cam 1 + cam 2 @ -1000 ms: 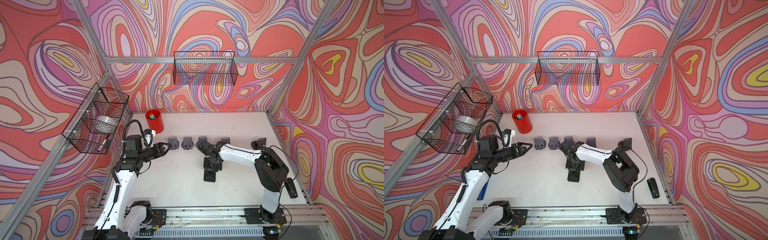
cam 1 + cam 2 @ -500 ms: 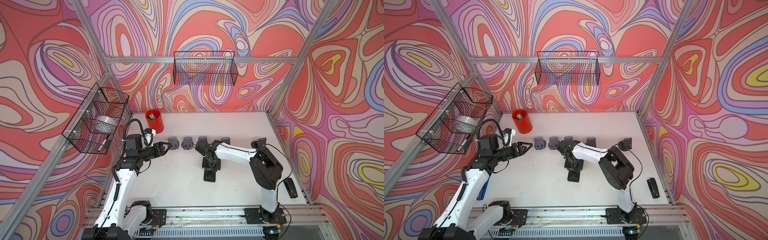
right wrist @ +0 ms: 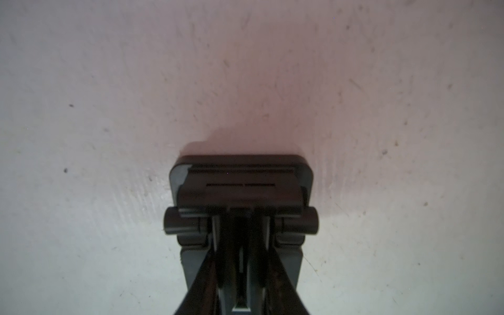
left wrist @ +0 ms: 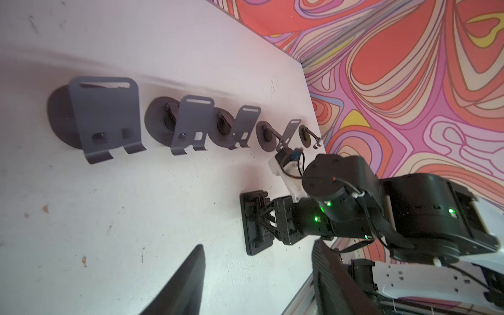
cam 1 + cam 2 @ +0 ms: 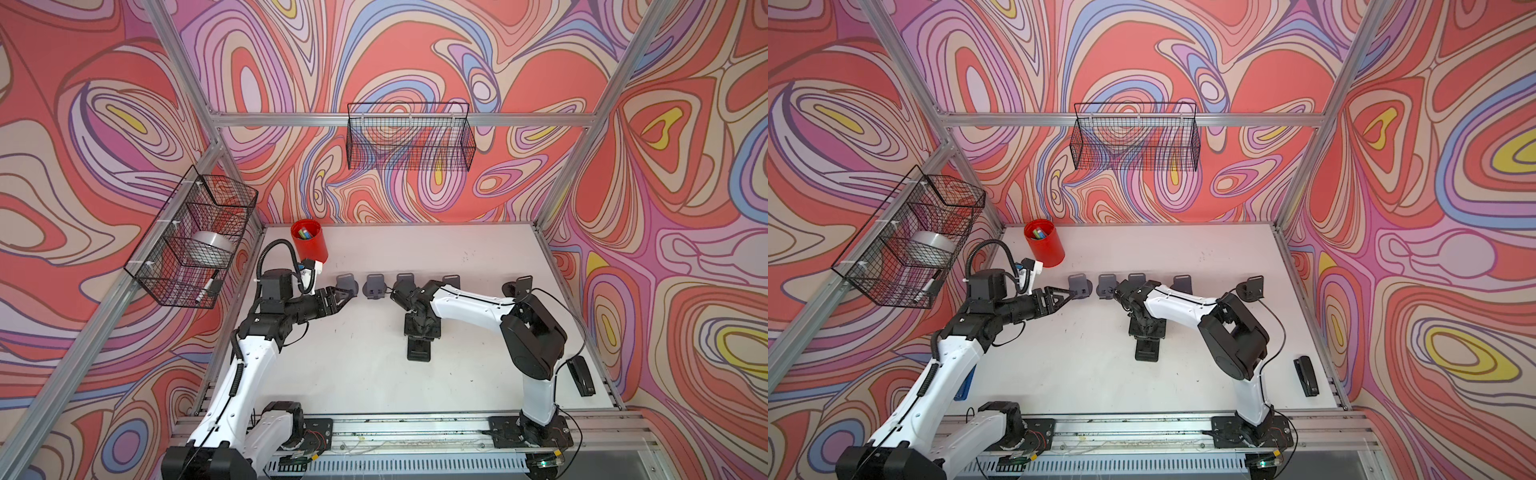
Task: Open the phone stand
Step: Pick up the phone stand at the center of the board, then open the phone stand.
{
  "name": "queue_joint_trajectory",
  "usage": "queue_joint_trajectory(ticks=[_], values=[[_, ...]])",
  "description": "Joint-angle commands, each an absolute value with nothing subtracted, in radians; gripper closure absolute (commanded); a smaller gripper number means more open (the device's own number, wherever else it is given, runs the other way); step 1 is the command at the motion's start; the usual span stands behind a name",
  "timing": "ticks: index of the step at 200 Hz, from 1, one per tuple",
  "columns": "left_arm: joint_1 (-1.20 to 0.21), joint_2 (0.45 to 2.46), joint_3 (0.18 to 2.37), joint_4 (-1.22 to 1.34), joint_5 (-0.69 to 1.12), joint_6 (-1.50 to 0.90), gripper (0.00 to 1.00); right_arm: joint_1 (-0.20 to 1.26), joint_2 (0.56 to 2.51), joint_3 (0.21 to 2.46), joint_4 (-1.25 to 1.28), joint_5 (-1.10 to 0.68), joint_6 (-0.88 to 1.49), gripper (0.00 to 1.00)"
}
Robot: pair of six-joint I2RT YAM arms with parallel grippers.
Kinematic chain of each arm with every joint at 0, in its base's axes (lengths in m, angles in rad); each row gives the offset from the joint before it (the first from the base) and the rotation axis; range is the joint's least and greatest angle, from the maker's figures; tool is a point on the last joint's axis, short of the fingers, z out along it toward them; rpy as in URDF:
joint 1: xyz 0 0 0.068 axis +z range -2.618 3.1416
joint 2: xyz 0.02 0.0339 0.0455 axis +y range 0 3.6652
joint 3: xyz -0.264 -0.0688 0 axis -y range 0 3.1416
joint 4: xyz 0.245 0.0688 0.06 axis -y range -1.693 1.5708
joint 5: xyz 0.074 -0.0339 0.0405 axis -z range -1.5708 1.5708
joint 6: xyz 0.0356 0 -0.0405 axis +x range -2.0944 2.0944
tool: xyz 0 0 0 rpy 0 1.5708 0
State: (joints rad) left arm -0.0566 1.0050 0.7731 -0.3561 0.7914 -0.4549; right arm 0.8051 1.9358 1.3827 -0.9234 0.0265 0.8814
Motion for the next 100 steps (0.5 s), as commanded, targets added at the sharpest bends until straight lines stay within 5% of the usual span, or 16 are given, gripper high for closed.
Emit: queue_joint_trajectory(ticks=[1,15,32,100], values=[[-0.105,1.023,0.732,-0.273,0.833,-0.484,0.39,0.768,1.813,1.359,-0.825,-0.006,0.783,1.00],[-0.143,1.035,0.722,-0.227,0.834,-0.496,0.37,0.739,1.732,1.321,-0.762,-0.083,0.744,1.00],[-0.185,1.056,0.716,-0.175,0.840,-0.510,0.23,0.691,1.659,1.281,-0.702,-0.180,0.712,1.00],[-0.347,1.207,0.741,0.151,0.899,-0.622,0.19,0.539,1.493,1.226,-0.566,-0.506,0.583,1.00]])
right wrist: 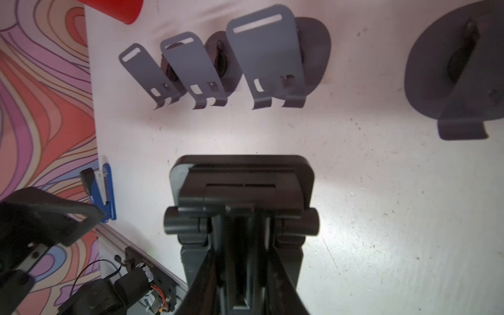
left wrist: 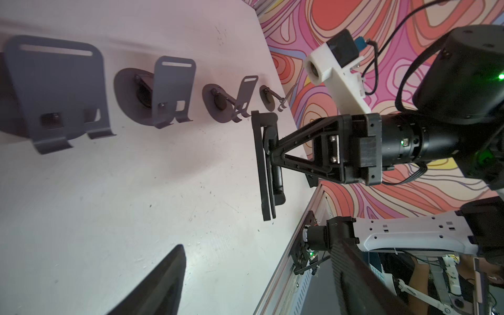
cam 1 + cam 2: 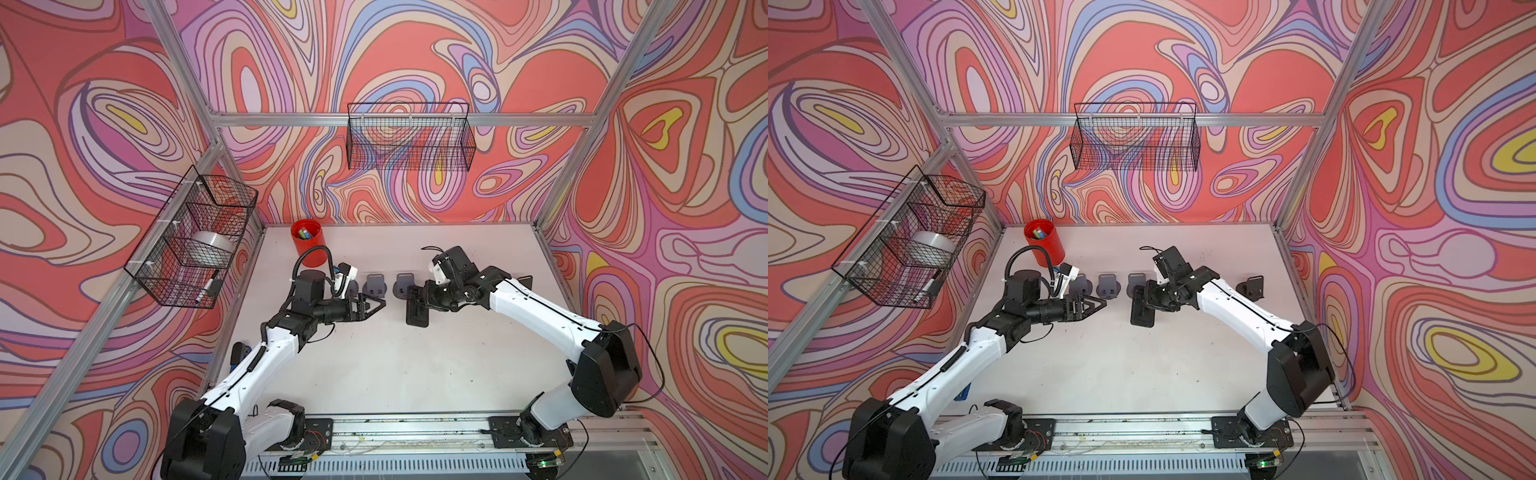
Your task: Open the phone stand
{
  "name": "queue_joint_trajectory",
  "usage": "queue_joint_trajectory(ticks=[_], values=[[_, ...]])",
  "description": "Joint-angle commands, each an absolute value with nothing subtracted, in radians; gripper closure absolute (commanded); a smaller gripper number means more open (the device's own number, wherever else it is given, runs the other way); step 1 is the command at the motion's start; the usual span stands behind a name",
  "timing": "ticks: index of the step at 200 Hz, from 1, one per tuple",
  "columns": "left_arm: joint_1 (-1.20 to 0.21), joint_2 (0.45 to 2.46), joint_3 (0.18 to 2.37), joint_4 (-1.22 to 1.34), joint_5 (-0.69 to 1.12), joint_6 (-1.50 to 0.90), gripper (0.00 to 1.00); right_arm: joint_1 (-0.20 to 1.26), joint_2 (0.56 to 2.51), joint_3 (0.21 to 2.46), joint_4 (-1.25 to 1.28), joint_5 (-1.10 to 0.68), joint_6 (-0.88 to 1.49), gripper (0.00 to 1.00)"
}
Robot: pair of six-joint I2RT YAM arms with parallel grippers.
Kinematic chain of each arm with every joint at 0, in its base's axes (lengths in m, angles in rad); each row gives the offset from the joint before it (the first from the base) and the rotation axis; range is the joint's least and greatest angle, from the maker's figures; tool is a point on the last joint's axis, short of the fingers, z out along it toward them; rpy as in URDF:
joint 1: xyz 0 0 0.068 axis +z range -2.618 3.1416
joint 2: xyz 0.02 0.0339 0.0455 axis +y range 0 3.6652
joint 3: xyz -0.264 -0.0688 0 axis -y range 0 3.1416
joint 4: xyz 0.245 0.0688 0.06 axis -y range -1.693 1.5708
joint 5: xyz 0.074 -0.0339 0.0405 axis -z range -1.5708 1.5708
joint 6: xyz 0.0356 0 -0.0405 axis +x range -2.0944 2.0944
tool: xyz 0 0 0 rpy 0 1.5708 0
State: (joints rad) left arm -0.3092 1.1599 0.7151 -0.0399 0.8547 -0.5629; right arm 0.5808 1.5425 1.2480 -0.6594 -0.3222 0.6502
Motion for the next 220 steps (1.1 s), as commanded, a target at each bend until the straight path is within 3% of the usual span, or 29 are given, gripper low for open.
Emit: queue_joint_trajectory(ticks=[1,38,117,220], values=[[-0.350,1.210,0.741,0.158,0.901,-0.622,0.19,0.537,1.491,1.225,-0.564,-0.512,0.582,1.00],[-0.383,1.308,0.744,0.446,0.943,-0.760,0.18,0.479,1.442,1.205,-0.473,-0.661,0.569,1.00],[-0.444,1.407,0.827,0.662,0.941,-0.845,0.10,0.383,1.406,1.152,-0.288,-0.926,0.605,1.00],[-0.462,1.536,0.899,0.850,0.960,-0.918,0.13,0.364,1.404,1.128,-0.113,-1.035,0.695,1.00]])
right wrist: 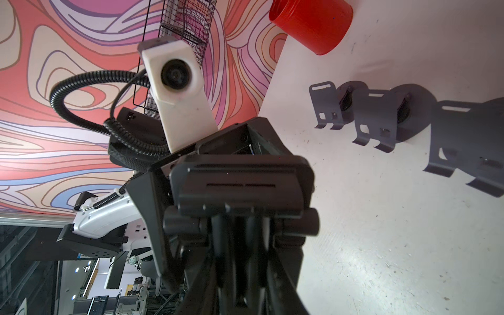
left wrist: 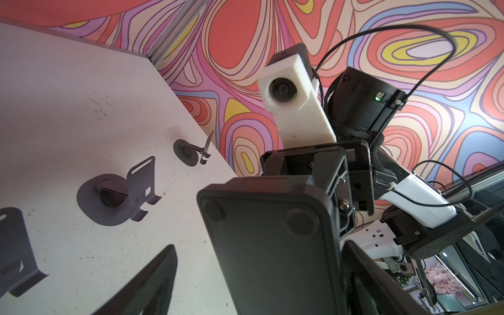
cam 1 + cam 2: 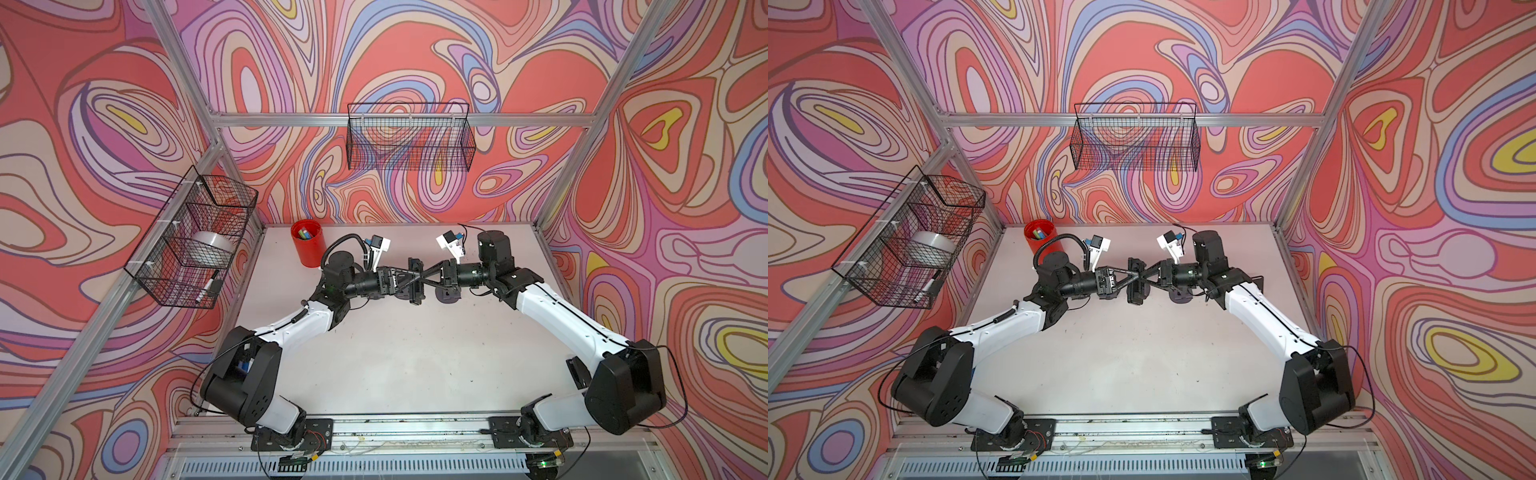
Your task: Open the phone stand
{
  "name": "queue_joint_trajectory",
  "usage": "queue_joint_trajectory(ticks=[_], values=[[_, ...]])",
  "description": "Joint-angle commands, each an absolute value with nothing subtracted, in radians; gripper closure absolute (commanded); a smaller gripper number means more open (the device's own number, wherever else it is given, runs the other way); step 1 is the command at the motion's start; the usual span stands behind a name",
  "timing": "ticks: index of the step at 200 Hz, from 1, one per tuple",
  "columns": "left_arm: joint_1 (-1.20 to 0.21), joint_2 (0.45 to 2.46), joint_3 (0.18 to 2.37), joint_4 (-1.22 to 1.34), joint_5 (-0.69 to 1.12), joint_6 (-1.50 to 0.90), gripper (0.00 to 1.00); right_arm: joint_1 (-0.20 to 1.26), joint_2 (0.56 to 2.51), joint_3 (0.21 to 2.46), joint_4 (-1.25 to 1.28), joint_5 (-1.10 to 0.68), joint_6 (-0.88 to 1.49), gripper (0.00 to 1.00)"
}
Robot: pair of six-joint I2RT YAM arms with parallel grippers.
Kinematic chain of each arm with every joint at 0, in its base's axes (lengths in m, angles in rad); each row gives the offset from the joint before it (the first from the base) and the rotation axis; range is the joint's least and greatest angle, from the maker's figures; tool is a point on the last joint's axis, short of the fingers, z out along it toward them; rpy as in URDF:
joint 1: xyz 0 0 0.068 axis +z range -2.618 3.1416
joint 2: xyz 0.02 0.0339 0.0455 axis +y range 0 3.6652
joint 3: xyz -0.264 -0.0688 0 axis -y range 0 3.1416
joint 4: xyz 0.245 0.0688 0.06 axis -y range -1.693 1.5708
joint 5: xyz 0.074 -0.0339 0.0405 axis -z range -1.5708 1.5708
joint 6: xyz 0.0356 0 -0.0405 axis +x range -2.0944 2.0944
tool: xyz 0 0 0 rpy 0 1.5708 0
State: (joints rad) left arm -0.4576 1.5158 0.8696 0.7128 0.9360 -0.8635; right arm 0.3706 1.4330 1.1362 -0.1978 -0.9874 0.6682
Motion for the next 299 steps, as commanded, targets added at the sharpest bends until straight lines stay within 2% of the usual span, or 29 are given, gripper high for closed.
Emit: queue_joint_trajectory(ticks=[1,42,97,211,239,299], values=[[-0.462,1.537,0.899,0.855,0.960,-0.919,0.13,0.363,1.404,1.127,-0.110,-1.035,0.696,1.00],[-0.471,1.551,0.905,0.961,0.974,-1.001,0.15,0.364,1.404,1.090,0.002,-1.052,0.748,1.00],[-0.487,1.544,0.928,0.949,0.999,-1.014,0.16,0.361,1.422,1.060,0.196,-1.071,0.825,1.00],[-0.489,1.506,0.933,0.889,1.027,-1.002,0.23,0.344,1.487,1.122,0.223,-1.100,0.819,1.00],[-0.489,1.503,0.939,0.866,1.034,-0.993,0.30,0.341,1.499,1.138,0.221,-1.107,0.815,1.00],[-0.488,1.523,0.951,0.877,1.045,-1.007,0.64,0.340,1.502,1.169,0.146,-1.112,0.760,1.00]])
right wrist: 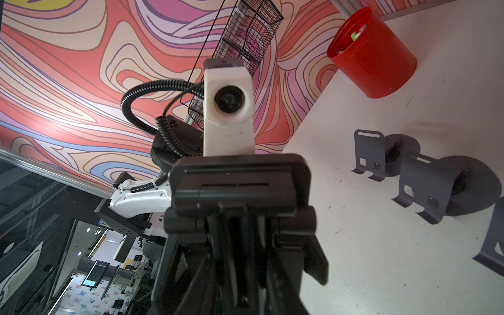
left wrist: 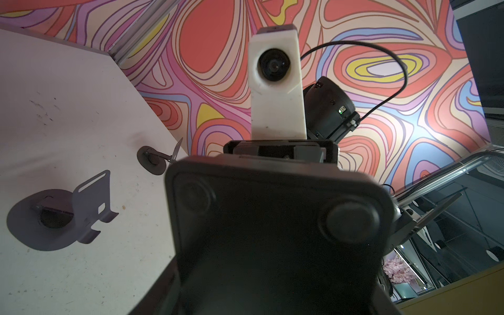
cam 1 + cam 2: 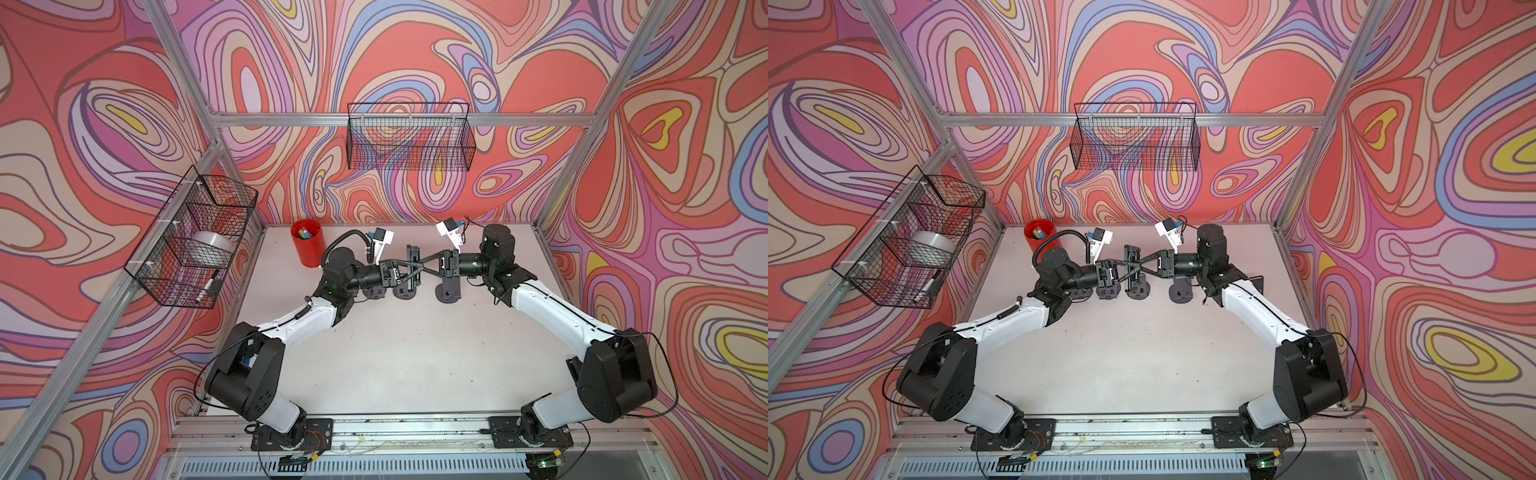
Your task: Open the phone stand
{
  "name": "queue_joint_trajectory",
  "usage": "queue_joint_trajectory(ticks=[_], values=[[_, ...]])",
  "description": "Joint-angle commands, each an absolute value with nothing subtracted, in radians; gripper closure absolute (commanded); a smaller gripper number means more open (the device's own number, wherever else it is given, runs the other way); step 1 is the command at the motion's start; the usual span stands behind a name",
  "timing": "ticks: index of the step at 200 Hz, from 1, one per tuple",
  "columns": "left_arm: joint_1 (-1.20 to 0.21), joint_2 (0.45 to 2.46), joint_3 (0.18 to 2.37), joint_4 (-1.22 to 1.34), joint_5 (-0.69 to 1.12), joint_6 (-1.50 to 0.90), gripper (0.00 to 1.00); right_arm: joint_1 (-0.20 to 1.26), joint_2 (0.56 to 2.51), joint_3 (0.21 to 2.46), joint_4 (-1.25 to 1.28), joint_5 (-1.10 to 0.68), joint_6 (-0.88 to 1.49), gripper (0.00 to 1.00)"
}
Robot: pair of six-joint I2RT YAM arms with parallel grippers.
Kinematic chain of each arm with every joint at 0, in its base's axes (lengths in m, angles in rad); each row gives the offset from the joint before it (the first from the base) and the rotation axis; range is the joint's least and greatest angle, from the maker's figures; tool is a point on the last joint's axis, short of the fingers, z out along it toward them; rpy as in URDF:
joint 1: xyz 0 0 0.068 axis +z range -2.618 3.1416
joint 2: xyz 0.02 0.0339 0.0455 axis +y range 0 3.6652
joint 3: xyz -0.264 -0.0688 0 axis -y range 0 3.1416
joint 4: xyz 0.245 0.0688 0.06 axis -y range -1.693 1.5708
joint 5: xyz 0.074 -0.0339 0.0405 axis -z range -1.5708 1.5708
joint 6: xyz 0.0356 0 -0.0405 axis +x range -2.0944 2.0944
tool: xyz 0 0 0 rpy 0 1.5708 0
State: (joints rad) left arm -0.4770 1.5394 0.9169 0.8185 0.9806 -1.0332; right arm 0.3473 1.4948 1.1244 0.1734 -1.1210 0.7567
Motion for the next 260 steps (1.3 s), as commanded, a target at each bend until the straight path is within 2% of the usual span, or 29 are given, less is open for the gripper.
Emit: queue_joint_trajectory(ticks=[1,33,78,155,186,260], values=[[-0.487,1.524,0.951,0.877,1.045,-1.007,0.65,0.341,1.503,1.170,0.144,-1.112,0.758,1.00],[-0.488,1.531,0.965,0.875,1.052,-1.014,0.80,0.340,1.506,1.200,0.076,-1.113,0.701,1.00],[-0.471,1.534,0.970,0.853,1.065,-1.008,0.88,0.339,1.513,1.238,0.001,-1.121,0.642,1.00],[-0.401,1.508,0.978,0.754,1.117,-0.950,0.90,0.309,1.542,1.262,-0.016,-1.158,0.648,1.00],[-0.376,1.506,0.986,0.708,1.147,-0.919,0.91,0.293,1.545,1.285,-0.107,-1.173,0.590,1.00],[-0.355,1.497,0.979,0.703,1.154,-0.923,0.94,0.269,1.541,1.278,-0.163,-1.184,0.543,1.00]])
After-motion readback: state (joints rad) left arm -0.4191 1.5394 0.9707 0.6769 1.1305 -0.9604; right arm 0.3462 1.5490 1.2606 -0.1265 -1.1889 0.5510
